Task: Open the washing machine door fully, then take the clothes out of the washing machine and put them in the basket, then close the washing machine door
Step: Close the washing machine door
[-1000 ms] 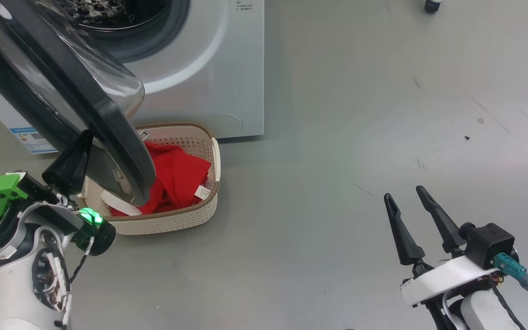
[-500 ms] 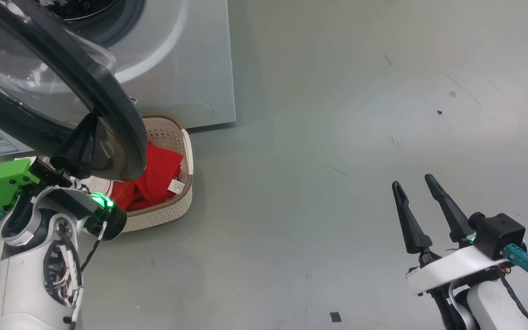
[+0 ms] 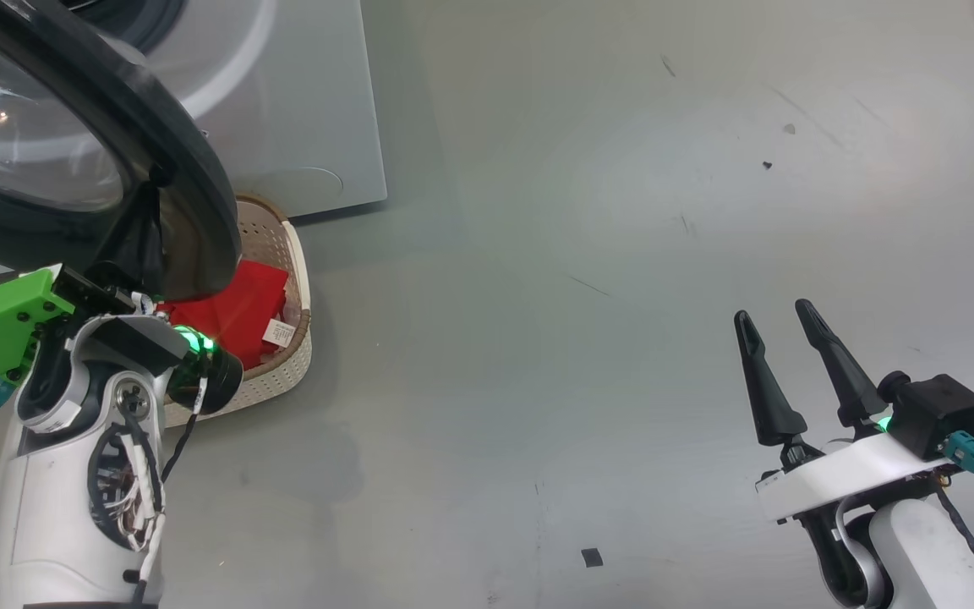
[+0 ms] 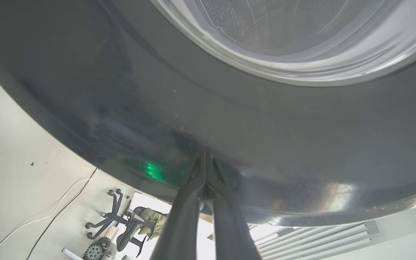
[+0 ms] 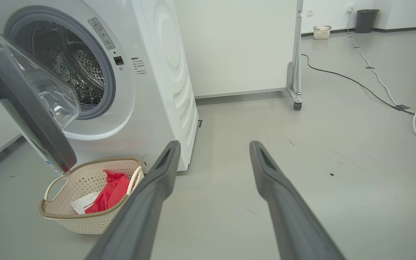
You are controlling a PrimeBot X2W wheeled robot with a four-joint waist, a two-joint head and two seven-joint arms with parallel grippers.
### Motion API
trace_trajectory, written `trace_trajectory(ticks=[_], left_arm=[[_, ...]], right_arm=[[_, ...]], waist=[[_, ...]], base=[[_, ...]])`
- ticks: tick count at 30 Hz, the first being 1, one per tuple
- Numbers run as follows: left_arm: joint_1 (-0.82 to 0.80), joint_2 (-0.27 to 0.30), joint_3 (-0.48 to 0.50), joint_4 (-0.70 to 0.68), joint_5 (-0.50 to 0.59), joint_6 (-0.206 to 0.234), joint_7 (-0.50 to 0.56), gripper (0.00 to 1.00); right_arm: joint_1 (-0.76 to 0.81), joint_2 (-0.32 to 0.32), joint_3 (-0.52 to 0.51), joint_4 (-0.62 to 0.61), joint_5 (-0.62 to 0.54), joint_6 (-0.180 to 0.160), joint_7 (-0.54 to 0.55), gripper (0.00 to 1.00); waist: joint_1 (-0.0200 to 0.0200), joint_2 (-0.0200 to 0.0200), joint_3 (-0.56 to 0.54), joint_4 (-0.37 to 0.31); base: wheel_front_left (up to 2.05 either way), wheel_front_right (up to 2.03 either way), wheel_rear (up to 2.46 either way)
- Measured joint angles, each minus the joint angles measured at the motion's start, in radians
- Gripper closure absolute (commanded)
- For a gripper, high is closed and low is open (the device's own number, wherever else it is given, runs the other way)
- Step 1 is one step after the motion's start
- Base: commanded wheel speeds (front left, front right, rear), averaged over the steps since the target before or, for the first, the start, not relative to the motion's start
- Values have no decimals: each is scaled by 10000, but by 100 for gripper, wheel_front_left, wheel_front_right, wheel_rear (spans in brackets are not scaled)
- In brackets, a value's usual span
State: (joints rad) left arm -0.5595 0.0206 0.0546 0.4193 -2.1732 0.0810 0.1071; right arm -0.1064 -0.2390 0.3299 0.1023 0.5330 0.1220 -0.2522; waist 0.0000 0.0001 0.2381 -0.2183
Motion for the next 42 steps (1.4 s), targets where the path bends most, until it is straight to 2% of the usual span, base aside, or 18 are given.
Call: trace_trajectory(ticks=[9,14,20,32,42], left_arm=[[-326,4,-274,-109,-286,-384,-1239,100],[-626,4,-290,-128,-286,-734,-2115,100],[-839,19,-374,-144,-282,-932,-2535,100],[-1088,38,-1103,-92,-291,-1317,-2892,100],[-1078,23,-1870,207,-180,-1492,-2801,100]], right_arm=[[-142,-35,-33,-58,127,0,0,0],[-321,-35,-75,-105,213,0,0,0],[-345,-31,-105,-109,238,0,0,0],[-439,-25,-387,-102,297,0,0,0],[-467,-38,-642,-73,288,0,0,0]], waist=[[0,0,357,-343],[0,0,624,-553],[0,0,804,-735],[0,0,964,-870],[0,0,738,-511]], base=[[0,0,0],[0,0,0],[0,0,0],[0,0,0],[0,0,0]])
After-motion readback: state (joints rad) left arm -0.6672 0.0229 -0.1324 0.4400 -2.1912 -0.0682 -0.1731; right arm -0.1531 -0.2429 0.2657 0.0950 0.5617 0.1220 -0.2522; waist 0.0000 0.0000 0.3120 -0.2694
